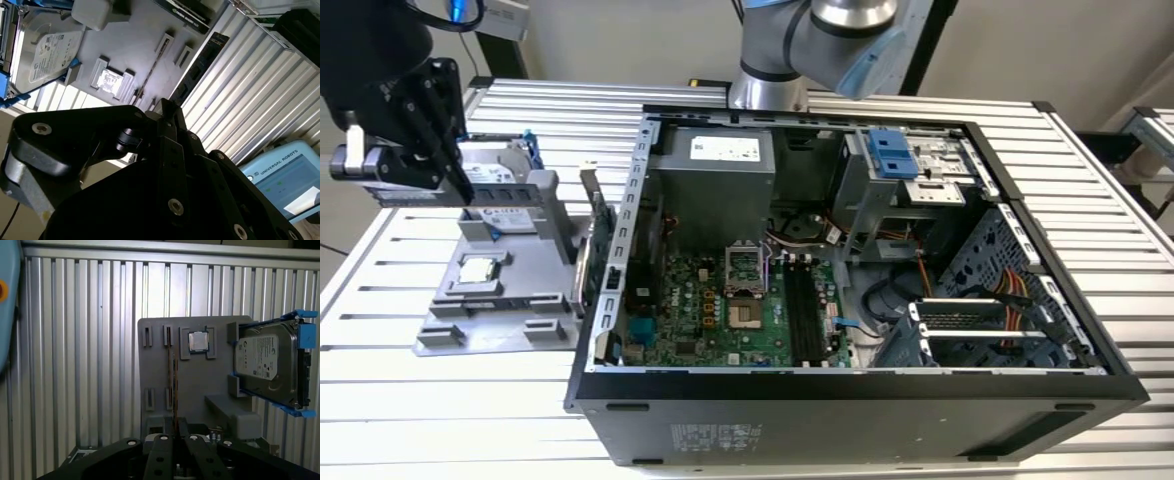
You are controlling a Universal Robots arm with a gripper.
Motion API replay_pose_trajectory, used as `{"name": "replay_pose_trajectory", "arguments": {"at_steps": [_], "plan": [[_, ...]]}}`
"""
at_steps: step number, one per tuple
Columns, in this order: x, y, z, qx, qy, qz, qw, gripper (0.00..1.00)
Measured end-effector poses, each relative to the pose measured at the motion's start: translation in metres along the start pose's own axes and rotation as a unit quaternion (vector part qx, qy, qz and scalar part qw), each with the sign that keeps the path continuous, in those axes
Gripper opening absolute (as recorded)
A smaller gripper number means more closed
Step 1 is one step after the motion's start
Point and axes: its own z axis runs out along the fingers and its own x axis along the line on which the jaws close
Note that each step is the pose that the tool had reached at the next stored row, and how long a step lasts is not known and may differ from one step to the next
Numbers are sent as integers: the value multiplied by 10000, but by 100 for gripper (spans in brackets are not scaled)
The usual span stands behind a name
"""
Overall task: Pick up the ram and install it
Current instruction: 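Pick up the ram and move it above insertion slot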
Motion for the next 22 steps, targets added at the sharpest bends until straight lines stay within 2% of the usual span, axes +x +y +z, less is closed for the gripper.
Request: {"name": "replay_pose_trajectory", "arguments": {"at_steps": [9,22], "plan": [[1,-70,0,-1,0,-1,10000,0],[1,-132,0,0,0,-1,10000,0]]}}
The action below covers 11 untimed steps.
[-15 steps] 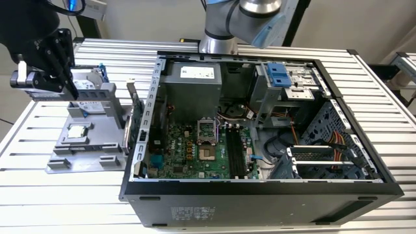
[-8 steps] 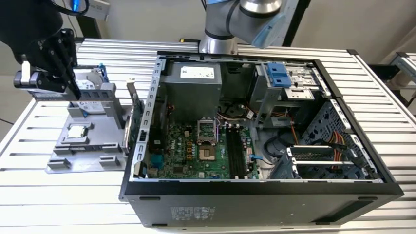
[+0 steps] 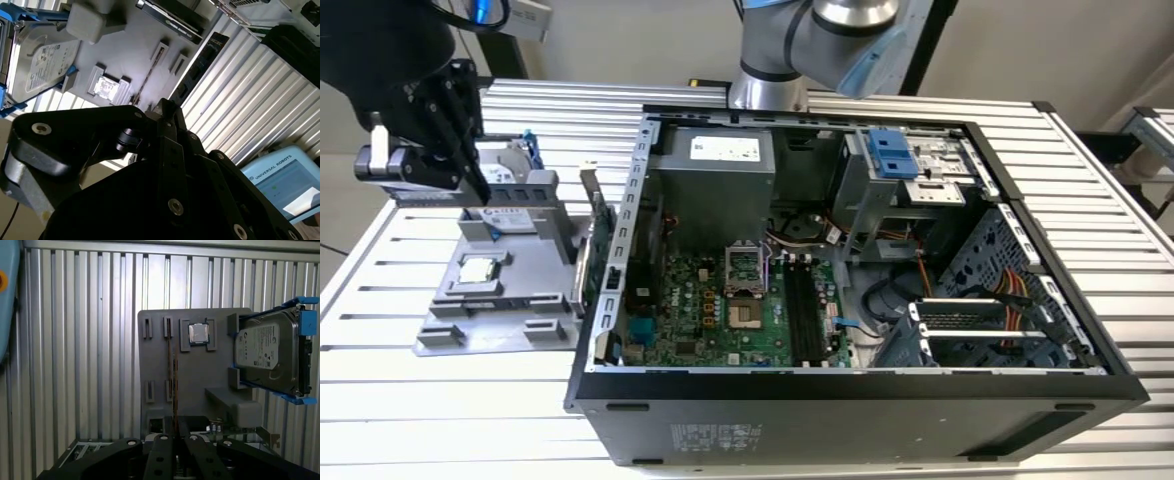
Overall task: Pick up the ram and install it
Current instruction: 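Pick up the ram and move it above insertion slot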
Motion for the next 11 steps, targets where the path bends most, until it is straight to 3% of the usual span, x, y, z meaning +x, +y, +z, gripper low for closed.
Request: {"name": "replay_pose_trajectory", "arguments": {"at_steps": [11], "plan": [[0,-47,0,0,0,0,10000,0]]}}
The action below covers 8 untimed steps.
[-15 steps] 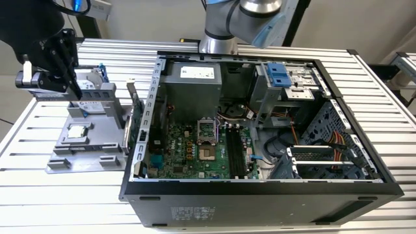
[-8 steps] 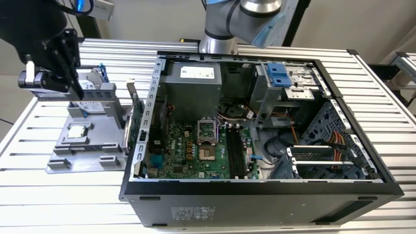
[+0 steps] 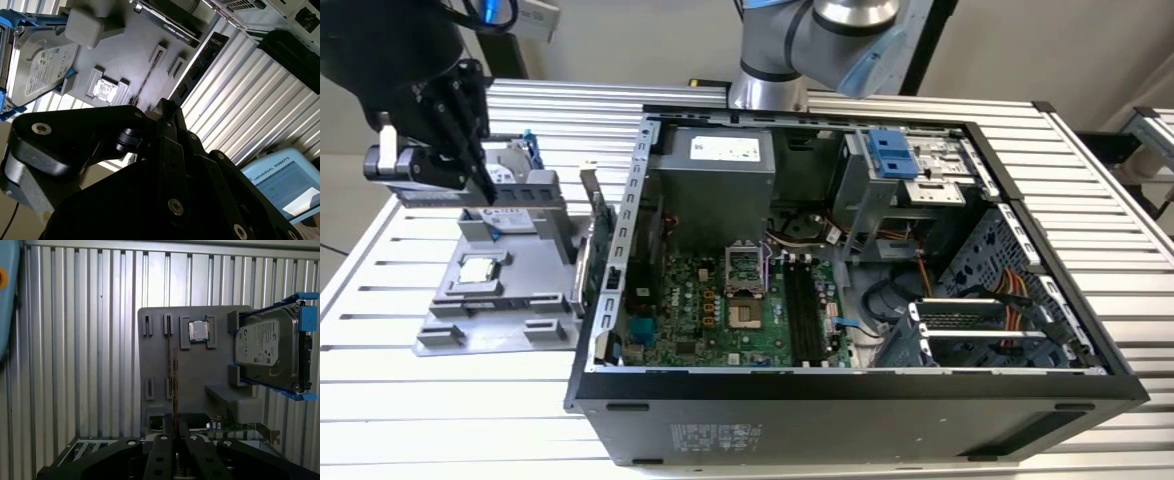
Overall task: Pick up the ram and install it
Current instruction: 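Pick up the ram and move it above insertion slot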
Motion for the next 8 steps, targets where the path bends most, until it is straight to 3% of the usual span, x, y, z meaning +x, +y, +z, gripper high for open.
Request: {"name": "replay_pose_trajectory", "arguments": {"at_steps": [8], "plan": [[0,-31,0,0,0,0,10000,0]]}}
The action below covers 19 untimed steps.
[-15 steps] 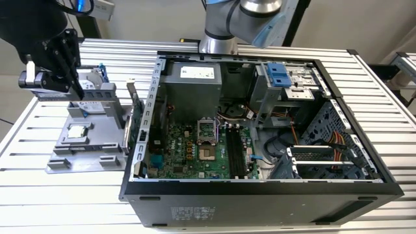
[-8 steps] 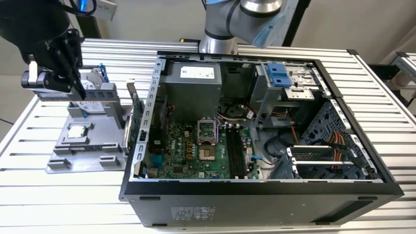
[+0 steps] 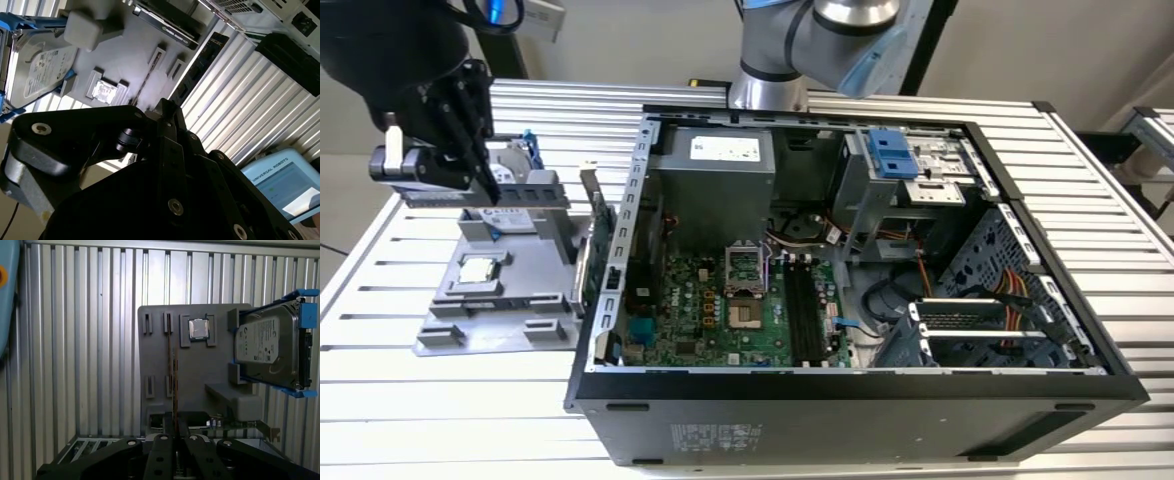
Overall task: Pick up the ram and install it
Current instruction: 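Pick up the ram and move it above insertion slot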
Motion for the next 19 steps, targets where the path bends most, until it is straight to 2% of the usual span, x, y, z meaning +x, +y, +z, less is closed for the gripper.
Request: {"name": "replay_pose_trajectory", "arguments": {"at_steps": [13,19], "plan": [[0,-48,0,0,0,-1,10000,0],[1,-113,0,-1,0,-1,10000,0]]}}
